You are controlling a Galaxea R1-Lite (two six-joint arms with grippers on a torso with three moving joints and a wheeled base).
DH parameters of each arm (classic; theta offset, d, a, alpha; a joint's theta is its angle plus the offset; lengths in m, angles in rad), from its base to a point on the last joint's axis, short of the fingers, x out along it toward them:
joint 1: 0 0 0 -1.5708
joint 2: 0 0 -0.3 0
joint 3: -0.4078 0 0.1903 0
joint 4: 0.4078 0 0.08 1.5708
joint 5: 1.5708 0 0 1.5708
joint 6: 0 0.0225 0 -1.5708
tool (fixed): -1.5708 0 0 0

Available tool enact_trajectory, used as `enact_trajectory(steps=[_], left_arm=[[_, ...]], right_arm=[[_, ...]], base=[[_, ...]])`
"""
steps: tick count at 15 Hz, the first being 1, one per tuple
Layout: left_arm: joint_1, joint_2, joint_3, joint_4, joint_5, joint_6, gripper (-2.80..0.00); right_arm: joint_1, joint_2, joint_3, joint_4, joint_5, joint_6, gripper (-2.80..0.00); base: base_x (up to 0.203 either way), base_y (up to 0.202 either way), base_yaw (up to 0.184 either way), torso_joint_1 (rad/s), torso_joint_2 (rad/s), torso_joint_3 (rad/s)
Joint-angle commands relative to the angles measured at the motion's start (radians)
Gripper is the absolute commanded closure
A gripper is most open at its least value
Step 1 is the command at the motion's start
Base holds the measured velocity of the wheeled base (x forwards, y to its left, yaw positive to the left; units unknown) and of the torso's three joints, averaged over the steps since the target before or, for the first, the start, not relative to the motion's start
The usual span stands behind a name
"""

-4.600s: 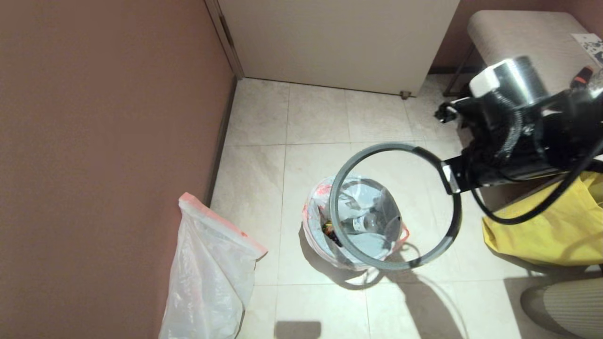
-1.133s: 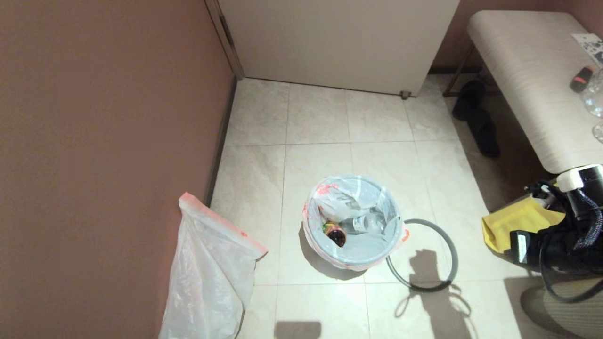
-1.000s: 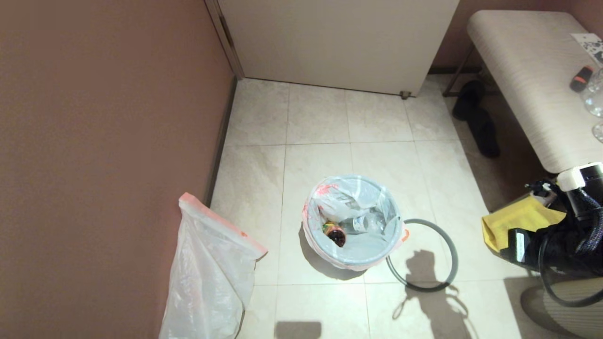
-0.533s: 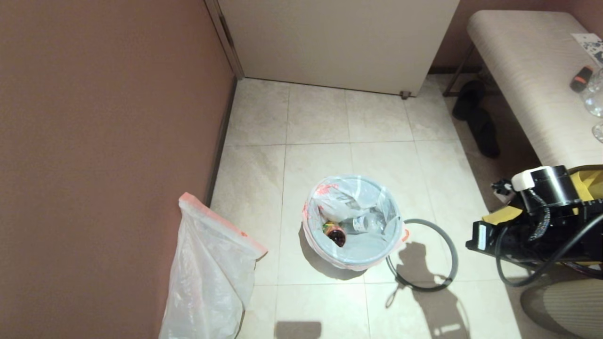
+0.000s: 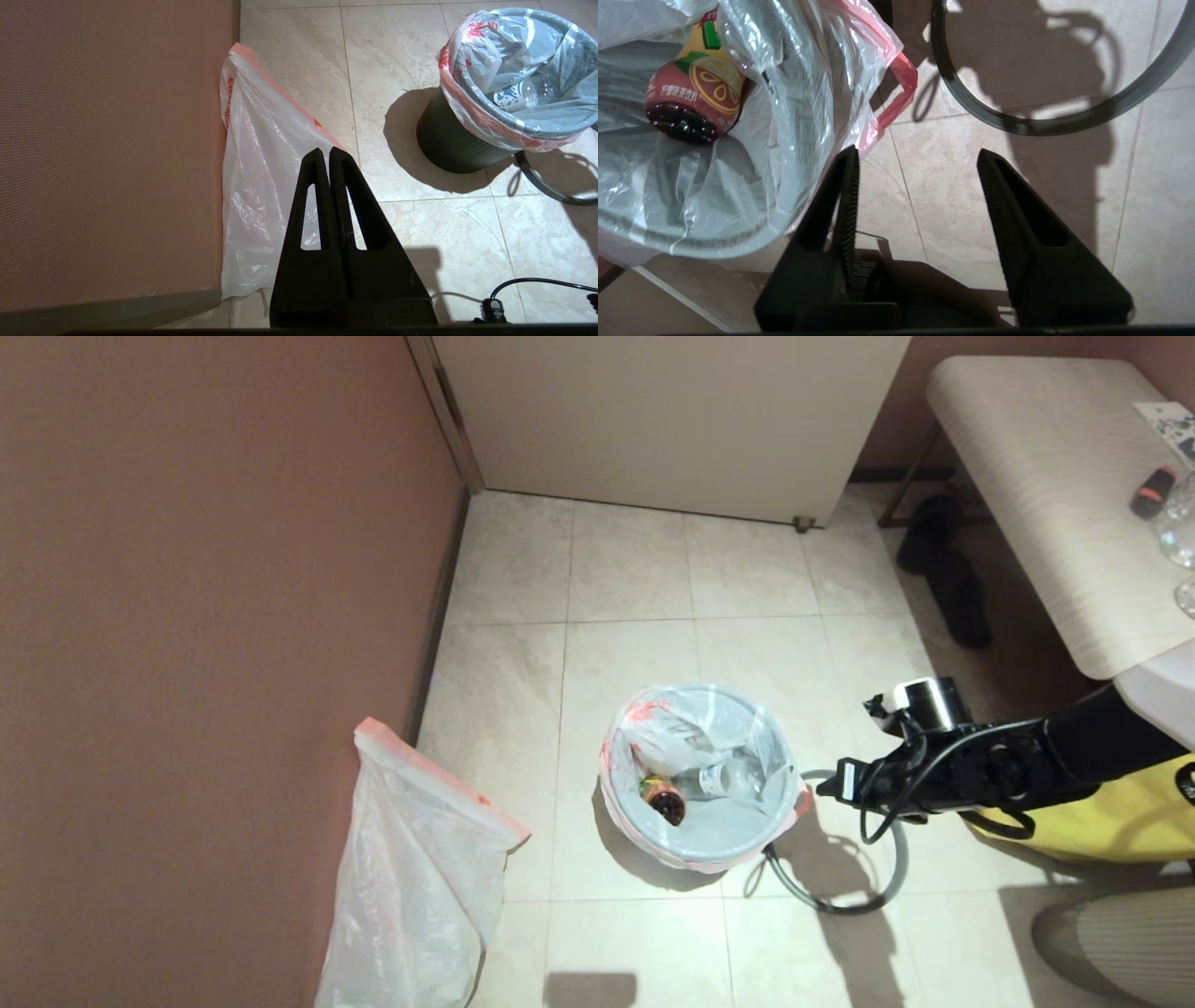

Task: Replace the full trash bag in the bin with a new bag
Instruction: Place the trash bag on the floor

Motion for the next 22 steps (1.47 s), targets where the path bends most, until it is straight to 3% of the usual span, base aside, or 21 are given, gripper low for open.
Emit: enact_trajectory(steps=[1,4,16,19,22], left_arm=[[0.000,0.001,0.000,0.000,0.000,0.001,0.00],[0.000,0.001,0.000,0.000,0.000,0.000,0.00],[0.000,0.001,0.000,0.000,0.000,-0.001,0.00],[0.000,0.001,0.000,0.000,0.000,0.000,0.00],[0.000,0.001,0.000,0.000,0.000,0.000,0.00]], right_arm=[[0.005,0.097,-0.055,0.007,-0.002,0.002,-2.80],[-0.010,0.157,-0.104,0.028,-0.037,0.004,-2.80],[-0.027,0.340,-0.303,0.022,-0.048,0.000,-2.80],[-0.020,0.382,-0.351,0.023,-0.131,0.002,-2.80],[0.015,0.406,-0.386,0.025,-0.159,0.002,-2.80]], base=[[0.000,0.000,0.000,0.000,0.00,0.000],[0.000,0.000,0.000,0.000,0.00,0.000],[0.000,0.000,0.000,0.000,0.00,0.000],[0.000,0.000,0.000,0.000,0.00,0.000],[0.000,0.000,0.000,0.000,0.00,0.000]])
